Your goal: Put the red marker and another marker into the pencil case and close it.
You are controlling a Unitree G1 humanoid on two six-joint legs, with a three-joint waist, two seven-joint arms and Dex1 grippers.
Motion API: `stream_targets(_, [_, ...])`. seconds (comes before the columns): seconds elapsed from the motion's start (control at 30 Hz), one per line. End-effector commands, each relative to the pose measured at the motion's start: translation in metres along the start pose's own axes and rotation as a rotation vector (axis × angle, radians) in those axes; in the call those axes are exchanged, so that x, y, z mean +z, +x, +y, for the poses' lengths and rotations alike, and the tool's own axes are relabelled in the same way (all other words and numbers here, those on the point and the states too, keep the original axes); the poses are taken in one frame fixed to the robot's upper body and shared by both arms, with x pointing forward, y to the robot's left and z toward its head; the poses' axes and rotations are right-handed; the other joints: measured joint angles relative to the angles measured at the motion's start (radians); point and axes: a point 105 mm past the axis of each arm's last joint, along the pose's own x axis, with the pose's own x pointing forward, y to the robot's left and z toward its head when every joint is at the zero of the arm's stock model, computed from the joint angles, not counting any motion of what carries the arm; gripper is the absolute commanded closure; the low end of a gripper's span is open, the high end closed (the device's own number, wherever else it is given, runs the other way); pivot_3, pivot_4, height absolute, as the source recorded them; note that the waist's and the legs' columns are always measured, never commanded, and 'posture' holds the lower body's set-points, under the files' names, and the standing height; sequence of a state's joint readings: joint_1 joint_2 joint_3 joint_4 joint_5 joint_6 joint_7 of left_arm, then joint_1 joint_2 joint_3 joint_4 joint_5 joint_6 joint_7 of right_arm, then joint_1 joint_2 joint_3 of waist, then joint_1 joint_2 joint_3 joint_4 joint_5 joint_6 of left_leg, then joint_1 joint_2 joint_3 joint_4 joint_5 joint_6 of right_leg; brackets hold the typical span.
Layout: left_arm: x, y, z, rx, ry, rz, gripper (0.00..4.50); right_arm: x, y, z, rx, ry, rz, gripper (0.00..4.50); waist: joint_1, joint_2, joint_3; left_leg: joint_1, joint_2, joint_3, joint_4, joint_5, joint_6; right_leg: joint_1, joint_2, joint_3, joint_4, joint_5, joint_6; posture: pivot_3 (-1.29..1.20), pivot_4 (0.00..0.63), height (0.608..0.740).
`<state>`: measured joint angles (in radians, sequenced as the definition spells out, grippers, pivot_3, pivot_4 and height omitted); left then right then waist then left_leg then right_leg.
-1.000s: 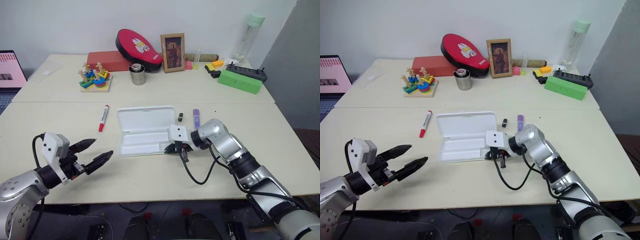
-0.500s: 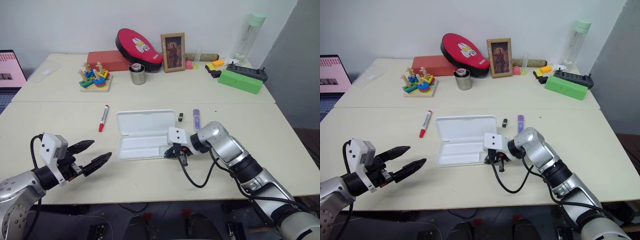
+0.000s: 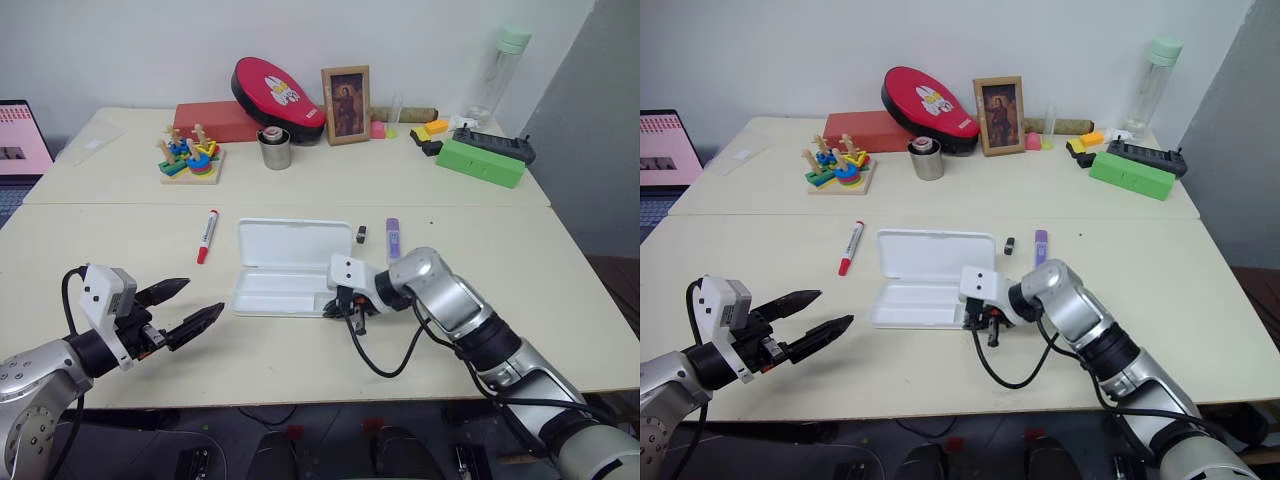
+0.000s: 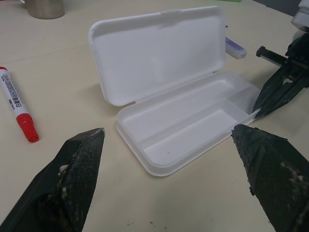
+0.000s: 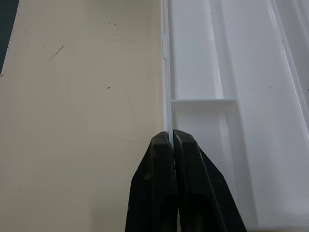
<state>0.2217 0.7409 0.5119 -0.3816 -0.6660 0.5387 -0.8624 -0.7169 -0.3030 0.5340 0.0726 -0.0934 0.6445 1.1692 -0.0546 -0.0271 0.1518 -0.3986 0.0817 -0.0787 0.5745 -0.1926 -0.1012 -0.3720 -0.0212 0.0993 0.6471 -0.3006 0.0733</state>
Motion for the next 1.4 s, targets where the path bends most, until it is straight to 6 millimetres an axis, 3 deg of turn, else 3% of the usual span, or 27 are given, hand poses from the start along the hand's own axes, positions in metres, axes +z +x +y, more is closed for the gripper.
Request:
stream_targets(0.03, [0.006,0.002,-0.003,-0.018,0.029,-0.005,0.00,0.011,-0.002,0.006,0.008,-0.024,-0.039,4.27,0.000,0.000,0.000,0.000,0.000,0.000,0.000,0.000,0.000,0.000,0.000,0.000,0.000,0.000,0.000,0.00,0.150,0.740])
stream_targets(0.23, [0.006,0.004,-0.003,-0.014,0.021,-0.009,0.00,0.020,-0.006,0.011,0.033,-0.016,-0.085,2.91,0.000,0.000,0.000,0.000,0.000,0.000,0.000,0.000,0.000,0.000,0.000,0.000,0.000,0.000,0.000,0.00,0.150,0.740])
stream_targets(0.43, [0.009,0.007,0.012,0.080,-0.026,-0.032,0.00,0.042,-0.022,0.009,0.039,-0.021,-0.163,1.52,0.000,0.000,0.000,0.000,0.000,0.000,0.000,0.000,0.000,0.000,0.000,0.000,0.000,0.000,0.000,0.00,0.150,0.740])
stream_targets(0.63, [0.007,0.021,0.057,0.360,-0.034,-0.033,0.00,0.078,-0.057,0.004,0.016,-0.012,-0.345,0.16,0.007,0.000,0.000,0.000,0.000,-0.001,0.000,0.000,0.000,0.002,0.000,-0.001,0.001,0.000,0.000,0.00,0.150,0.740])
stream_targets(0.73, [0.002,0.027,0.080,0.492,-0.069,-0.035,0.00,0.086,-0.072,-0.001,-0.020,-0.010,-0.396,0.07,0.011,-0.002,-0.001,0.000,-0.001,-0.001,0.000,0.000,0.000,0.002,0.000,0.000,0.001,0.000,0.000,0.00,0.150,0.740])
stream_targets(0.9, [-0.009,0.050,0.101,0.554,-0.132,0.014,0.00,0.088,-0.083,-0.016,-0.127,0.017,-0.424,0.07,0.020,-0.005,-0.003,-0.001,0.000,-0.001,0.000,0.000,0.000,0.002,0.000,-0.001,0.001,0.000,0.000,0.00,0.150,0.740])
stream_targets(1.1, [-0.016,0.091,0.111,0.540,-0.158,0.094,0.00,0.095,-0.095,-0.030,-0.226,0.057,-0.481,0.07,0.026,-0.006,-0.003,-0.001,-0.001,-0.001,0.000,0.000,0.000,0.002,0.000,-0.001,0.001,0.000,0.000,0.00,0.150,0.740])
stream_targets(1.37, [-0.021,0.116,0.113,0.511,-0.168,0.144,0.00,0.116,-0.113,-0.035,-0.303,0.023,-0.594,0.07,0.023,-0.005,-0.003,-0.001,-0.001,-0.002,-0.001,0.000,0.000,0.002,0.000,-0.001,0.002,0.001,0.000,0.00,0.150,0.740])
stream_targets(1.4, [-0.022,0.117,0.113,0.509,-0.167,0.145,0.18,0.120,-0.117,-0.036,-0.316,0.023,-0.615,0.03,0.023,-0.005,-0.003,-0.001,-0.001,-0.002,-0.001,0.000,0.000,0.002,0.000,-0.001,0.002,0.001,0.000,0.00,0.150,0.740])
